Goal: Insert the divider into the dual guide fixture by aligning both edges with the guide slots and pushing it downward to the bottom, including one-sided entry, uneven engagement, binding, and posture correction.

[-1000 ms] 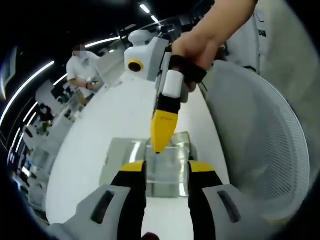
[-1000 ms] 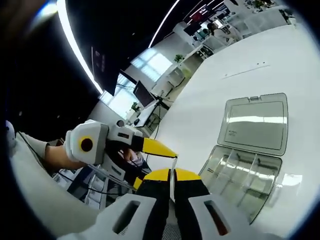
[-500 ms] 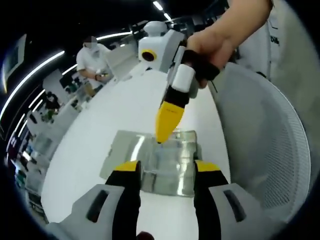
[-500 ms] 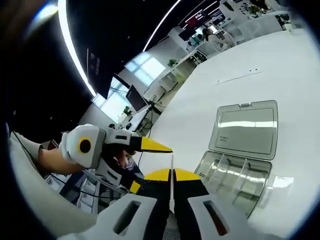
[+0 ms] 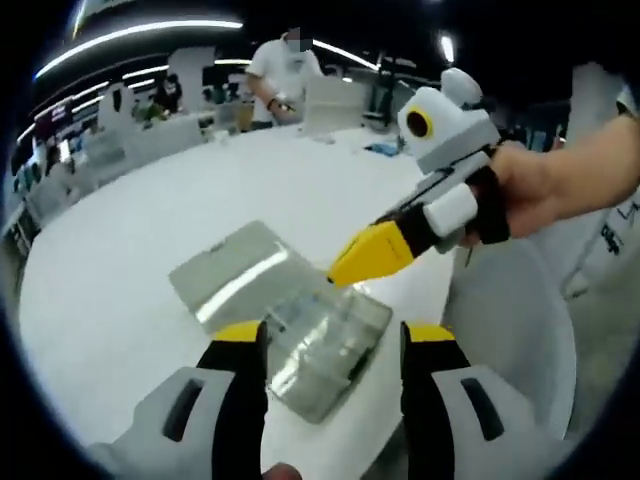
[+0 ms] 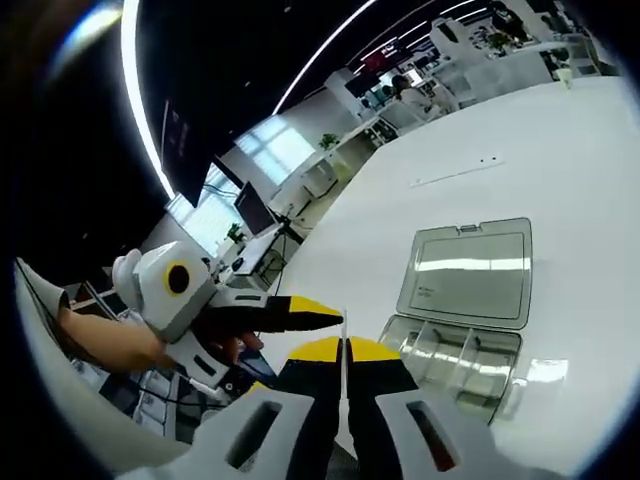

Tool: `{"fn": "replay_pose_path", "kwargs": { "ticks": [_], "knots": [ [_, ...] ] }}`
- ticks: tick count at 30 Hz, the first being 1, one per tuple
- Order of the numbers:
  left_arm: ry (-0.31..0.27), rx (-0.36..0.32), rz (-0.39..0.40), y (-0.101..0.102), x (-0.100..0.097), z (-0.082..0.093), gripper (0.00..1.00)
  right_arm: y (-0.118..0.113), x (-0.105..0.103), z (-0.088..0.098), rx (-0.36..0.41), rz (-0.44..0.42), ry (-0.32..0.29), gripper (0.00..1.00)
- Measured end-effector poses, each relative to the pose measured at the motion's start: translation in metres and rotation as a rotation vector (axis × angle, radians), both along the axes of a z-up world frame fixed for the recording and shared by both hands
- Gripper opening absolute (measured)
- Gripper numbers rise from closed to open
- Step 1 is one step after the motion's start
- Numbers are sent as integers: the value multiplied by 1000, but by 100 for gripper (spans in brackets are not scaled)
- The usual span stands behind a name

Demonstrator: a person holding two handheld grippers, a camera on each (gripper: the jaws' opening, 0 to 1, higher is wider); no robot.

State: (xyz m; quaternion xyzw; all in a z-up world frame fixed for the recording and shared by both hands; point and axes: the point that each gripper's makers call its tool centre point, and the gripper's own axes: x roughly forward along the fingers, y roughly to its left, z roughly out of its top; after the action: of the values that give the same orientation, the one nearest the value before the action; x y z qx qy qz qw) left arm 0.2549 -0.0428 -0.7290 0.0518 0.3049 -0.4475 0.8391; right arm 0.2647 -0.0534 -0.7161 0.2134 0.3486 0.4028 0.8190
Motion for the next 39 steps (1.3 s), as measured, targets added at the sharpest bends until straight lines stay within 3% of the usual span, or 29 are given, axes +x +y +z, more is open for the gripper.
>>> {"fn": "replay_pose_path", "kwargs": {
  "ticks": [3,8,12,27,39],
  "knots": [
    [17,-7,42,-4,1,-2,51,1,0,-1,-8,-10,-5,0],
    [94,-49,149,-9,2,-6,51,1,2,-2,-4,-37,-9,0],
    [122,-67,232,-5,8,-9,49,2,2,-3,-7,-55,-6,0],
    [170,-66,302,-2,9,-17,33,1,-2,-8,-19,-110,0,0],
    [180,-74,272,-2,5,-23,31,0,-8,-13,-31,-105,19,0]
  ]
}}
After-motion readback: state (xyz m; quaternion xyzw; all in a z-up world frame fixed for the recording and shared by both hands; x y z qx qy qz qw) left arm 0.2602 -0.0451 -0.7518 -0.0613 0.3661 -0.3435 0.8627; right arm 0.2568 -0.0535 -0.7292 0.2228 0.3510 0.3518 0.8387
